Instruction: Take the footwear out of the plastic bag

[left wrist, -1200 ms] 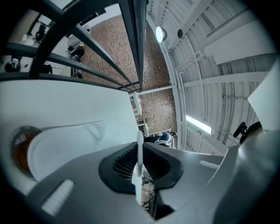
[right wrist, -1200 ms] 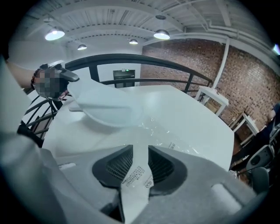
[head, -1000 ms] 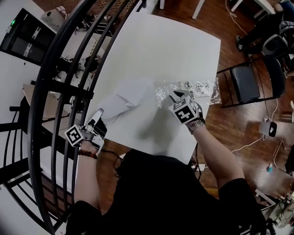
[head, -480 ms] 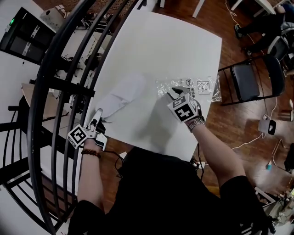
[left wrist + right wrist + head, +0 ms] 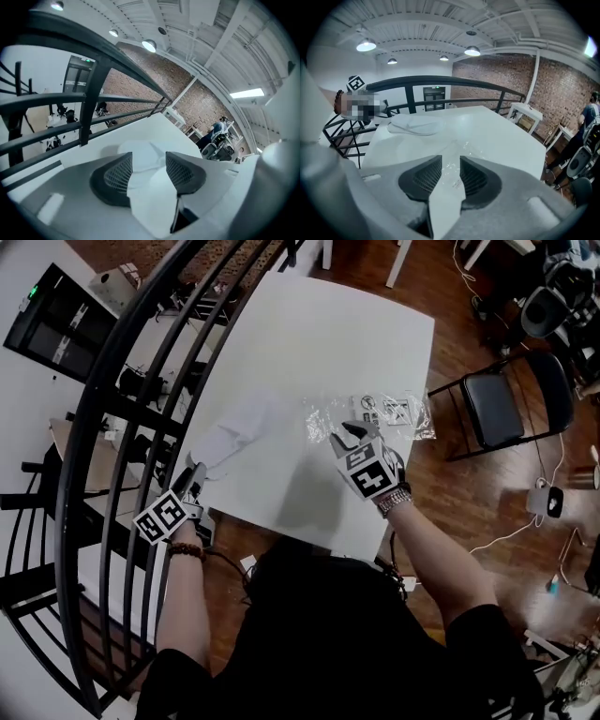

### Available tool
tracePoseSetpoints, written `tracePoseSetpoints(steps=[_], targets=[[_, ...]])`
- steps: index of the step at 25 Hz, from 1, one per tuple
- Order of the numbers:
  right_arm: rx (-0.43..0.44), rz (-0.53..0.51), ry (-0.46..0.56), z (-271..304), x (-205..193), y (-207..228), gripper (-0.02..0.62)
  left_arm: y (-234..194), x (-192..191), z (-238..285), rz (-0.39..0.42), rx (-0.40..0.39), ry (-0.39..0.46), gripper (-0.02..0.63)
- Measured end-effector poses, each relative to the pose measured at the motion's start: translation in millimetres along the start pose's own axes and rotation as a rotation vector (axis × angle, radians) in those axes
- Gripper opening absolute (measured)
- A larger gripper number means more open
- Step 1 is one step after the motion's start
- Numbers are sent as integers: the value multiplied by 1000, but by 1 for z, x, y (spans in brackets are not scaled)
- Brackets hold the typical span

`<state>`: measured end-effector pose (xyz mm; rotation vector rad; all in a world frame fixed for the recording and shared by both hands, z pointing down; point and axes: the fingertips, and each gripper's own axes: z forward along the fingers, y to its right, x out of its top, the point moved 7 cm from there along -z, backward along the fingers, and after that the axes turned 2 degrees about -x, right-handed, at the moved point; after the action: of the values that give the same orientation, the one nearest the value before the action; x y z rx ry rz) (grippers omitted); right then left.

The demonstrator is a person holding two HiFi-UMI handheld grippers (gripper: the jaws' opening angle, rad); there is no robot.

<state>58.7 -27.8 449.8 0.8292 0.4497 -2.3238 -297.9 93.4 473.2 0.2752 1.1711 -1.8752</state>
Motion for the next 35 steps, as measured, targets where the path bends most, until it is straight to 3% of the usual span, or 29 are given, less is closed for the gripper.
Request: tracePoseSetpoints(steps=[4, 8, 14, 17, 26, 35], targets=[[-11, -6, 66, -26, -4, 2, 101, 54, -2, 2, 156, -65, 23, 199], [-18, -20, 122, -60, -13, -6, 98, 127, -25, 4, 313, -171, -7, 144], [-30, -52, 224, -107, -23, -21, -7, 230, -67, -2, 559, -316, -42, 36], [-32, -65, 270, -129, -27, -29, -8, 263, -85, -10, 645, -354, -48, 15], [-31, -57, 383, -181, -37, -49, -8, 321, -129, -36, 853, -381, -59, 14], [-71, -37, 474, -207, -23, -80, -8, 321, -127, -71, 936, -388, -25, 14]])
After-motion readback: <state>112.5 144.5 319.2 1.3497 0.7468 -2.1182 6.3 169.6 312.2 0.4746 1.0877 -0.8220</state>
